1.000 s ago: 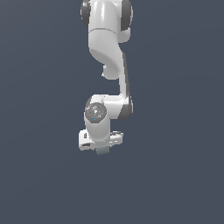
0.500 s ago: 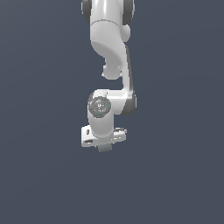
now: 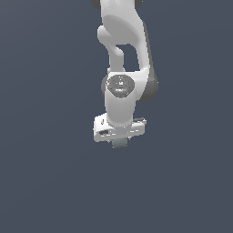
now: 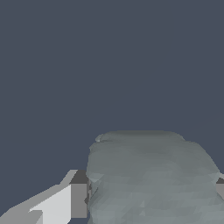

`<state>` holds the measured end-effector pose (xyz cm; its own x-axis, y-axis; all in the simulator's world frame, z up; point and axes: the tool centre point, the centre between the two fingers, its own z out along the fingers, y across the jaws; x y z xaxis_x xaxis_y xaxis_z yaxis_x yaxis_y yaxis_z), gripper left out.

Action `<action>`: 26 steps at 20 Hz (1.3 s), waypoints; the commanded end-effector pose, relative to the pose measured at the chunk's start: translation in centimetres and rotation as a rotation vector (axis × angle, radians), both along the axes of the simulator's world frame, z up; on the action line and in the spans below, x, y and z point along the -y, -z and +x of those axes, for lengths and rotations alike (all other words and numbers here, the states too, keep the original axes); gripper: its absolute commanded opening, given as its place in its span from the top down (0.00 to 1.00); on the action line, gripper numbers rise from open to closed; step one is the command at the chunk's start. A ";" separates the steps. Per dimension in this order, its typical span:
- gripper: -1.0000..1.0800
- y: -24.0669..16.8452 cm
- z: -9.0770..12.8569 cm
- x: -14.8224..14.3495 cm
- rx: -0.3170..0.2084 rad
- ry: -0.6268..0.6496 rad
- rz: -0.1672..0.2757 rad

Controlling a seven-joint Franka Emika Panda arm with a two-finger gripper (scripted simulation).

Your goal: Pick up the object and move it to a goal position.

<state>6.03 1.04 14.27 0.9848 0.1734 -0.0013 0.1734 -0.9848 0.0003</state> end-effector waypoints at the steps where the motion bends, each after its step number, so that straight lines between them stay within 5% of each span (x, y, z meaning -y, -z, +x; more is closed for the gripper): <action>1: 1.00 -2.6 -0.6 -1.6 0.001 -0.001 0.000; 26: 1.00 -26.4 -5.0 -16.2 0.001 0.000 0.000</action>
